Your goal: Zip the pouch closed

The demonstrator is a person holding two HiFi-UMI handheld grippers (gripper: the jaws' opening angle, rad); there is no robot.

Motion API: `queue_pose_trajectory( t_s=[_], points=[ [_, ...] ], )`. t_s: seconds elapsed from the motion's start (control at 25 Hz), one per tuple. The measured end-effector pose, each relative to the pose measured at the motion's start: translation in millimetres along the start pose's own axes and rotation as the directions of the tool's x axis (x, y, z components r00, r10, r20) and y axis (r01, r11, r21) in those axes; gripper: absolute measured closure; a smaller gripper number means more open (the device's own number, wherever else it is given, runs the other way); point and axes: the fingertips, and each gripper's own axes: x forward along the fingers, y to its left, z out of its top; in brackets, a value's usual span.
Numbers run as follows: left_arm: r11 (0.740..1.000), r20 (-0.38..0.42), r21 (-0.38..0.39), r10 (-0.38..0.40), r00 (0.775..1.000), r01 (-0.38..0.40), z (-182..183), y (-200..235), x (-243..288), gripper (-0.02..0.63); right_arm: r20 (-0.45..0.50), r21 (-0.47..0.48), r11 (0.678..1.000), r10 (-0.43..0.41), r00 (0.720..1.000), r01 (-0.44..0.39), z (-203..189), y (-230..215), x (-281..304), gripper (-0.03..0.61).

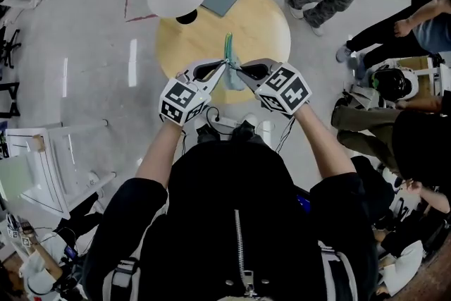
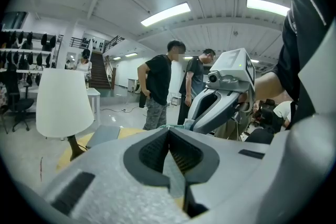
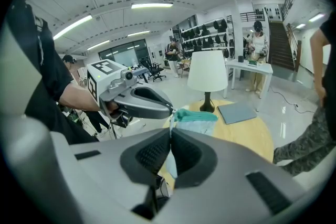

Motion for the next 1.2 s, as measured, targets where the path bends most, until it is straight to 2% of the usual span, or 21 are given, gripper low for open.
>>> queue_pose_trajectory(
  t_s=[0.68,0.96,1.2],
  points=[
    [1.000,-0.027,0.001,0.007,1.000,-0.007,-11.5,1.7,-2.1,0.609,-0.006,-0.010,1.000,0.001,1.000,-0.001,-8.2,8.2,-2.3,0.569],
    [1.000,-0.025,-0.024,-0.002,1.000,0.002,-16.0,0.2,-2.1,0.607,-0.012,-0.002,1.000,-0.004,1.000,0.004,-10.9,10.9,-2.4,0.571],
    [0.998,-0.033,-0.061,0.026,0.999,-0.028,-19.3,9.5,-3.6,0.608,-0.006,0.016,1.000,-0.011,1.000,0.011,-18.3,9.0,-12.6,0.571]
  ],
)
